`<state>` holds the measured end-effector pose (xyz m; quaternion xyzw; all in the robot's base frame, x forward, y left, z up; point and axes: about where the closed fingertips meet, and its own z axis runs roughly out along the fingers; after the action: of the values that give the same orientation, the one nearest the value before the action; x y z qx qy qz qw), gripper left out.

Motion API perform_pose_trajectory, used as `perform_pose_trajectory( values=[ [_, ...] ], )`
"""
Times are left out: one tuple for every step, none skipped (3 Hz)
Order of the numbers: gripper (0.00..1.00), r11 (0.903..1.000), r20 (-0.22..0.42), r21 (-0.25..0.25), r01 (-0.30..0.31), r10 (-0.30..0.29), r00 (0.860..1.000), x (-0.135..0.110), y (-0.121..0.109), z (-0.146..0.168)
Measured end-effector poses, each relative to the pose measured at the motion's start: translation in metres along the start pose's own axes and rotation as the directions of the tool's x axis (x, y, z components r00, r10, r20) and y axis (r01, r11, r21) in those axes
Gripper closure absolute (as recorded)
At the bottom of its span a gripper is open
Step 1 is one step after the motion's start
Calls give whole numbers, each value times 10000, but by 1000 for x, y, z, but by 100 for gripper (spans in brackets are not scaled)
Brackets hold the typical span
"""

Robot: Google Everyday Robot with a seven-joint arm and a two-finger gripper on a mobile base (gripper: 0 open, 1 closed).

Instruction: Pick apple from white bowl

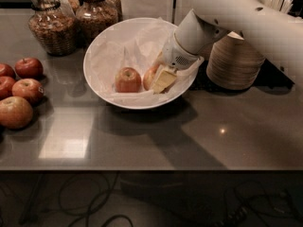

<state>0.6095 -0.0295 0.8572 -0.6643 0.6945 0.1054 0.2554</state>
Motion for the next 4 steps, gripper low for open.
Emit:
perform_pose_trajectory(
  values=[
    [91,10000,0,-1,0,0,10000,0,0,0],
    [100,10000,0,-1,0,0,10000,0,0,0],
    [100,10000,3,-1,0,0,10000,0,0,0],
    [100,10000,515,17,-50,49,9987,-4,1,-8]
  ],
)
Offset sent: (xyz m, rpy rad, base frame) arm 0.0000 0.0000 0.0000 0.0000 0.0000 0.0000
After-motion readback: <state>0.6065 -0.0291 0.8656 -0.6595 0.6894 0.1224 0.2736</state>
